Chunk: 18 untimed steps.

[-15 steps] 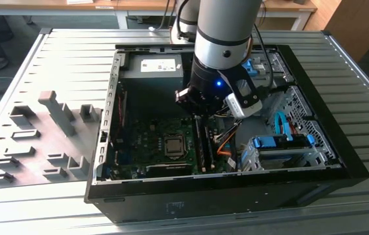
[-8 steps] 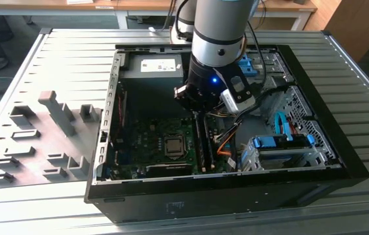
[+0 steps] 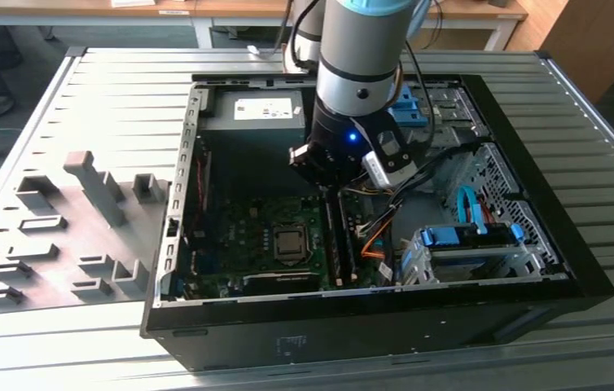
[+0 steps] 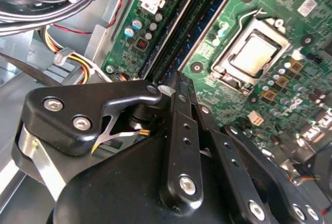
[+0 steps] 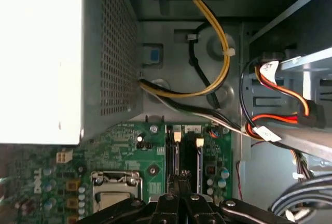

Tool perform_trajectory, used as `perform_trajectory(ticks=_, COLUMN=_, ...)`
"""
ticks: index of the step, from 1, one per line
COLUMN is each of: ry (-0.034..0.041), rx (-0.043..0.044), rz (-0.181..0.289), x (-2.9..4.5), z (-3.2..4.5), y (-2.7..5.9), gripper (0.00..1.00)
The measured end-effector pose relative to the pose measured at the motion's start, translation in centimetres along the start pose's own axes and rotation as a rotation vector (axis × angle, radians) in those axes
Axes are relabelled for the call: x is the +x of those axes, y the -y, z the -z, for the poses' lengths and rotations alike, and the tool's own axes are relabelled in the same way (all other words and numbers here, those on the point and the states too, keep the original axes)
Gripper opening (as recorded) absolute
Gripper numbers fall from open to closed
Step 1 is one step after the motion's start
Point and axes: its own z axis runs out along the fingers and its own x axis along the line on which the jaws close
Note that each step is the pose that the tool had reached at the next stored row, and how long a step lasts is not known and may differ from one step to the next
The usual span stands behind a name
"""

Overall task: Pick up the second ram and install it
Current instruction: 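Press down the second ram until it locks into place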

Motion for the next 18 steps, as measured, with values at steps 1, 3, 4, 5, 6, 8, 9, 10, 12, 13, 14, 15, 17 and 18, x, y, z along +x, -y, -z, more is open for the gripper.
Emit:
perform_trajectory(ticks=1, ry=0.0, rx=0.0001, rz=0.0, x=0.0, z=-0.18, y=-0.04, gripper=0.1)
perform_trajectory(ticks=3, ry=0.0, rx=-0.0001, rz=0.0, x=-0.01, z=-0.54, y=-0.08, gripper=0.1)
perform_trajectory(ticks=4, ry=0.0, rx=-0.0001, rz=0.0, x=-0.01, z=-0.72, y=-0.1, gripper=0.1)
perform_trajectory(ticks=5, ry=0.0, rx=0.0002, rz=0.0, x=-0.02, z=-0.9, y=-0.1, gripper=0.1)
perform_trajectory(ticks=6, ry=0.0, rx=0.0002, rz=0.0, x=-0.02, z=-1.08, y=-0.1, gripper=0.1)
perform_trajectory(ticks=8, ry=0.0001, rx=0.0001, rz=0.0, x=-0.03, z=-1.46, y=-0.1, gripper=0.1)
perform_trajectory(ticks=9, ry=-0.0002, rx=0.001, rz=0.0, x=-0.03, z=-1.61, y=-0.08, gripper=0.1)
perform_trajectory(ticks=10, ry=-0.0005, rx=0.0016, rz=0.0, x=-0.03, z=-1.76, y=-0.07, gripper=0.1)
perform_trajectory(ticks=12, ry=-0.0008, rx=0.002, rz=0.0, x=-0.03, z=-2.06, y=-0.07, gripper=0.1)
perform_trajectory(ticks=13, ry=-0.0006, rx=0.0017, rz=0.001, x=-0.04, z=-2.13, y=-0.08, gripper=0.1)
perform_trajectory(ticks=14, ry=-0.0004, rx=0.0015, rz=0.001, x=-0.04, z=-2.14, y=-0.09, gripper=0.1)
perform_trajectory(ticks=15, ry=0.0001, rx=0.0018, rz=0.001, x=-0.05, z=-2.09, y=-0.11, gripper=0.1)
perform_trajectory(ticks=17, ry=0.0021, rx=-0.0016, rz=0.001, x=-0.05, z=-1.84, y=-0.13, gripper=0.1)
perform_trajectory(ticks=18, ry=0.0025, rx=-0.0026, rz=0.001, x=-0.05, z=-1.67, y=-0.15, gripper=0.1)
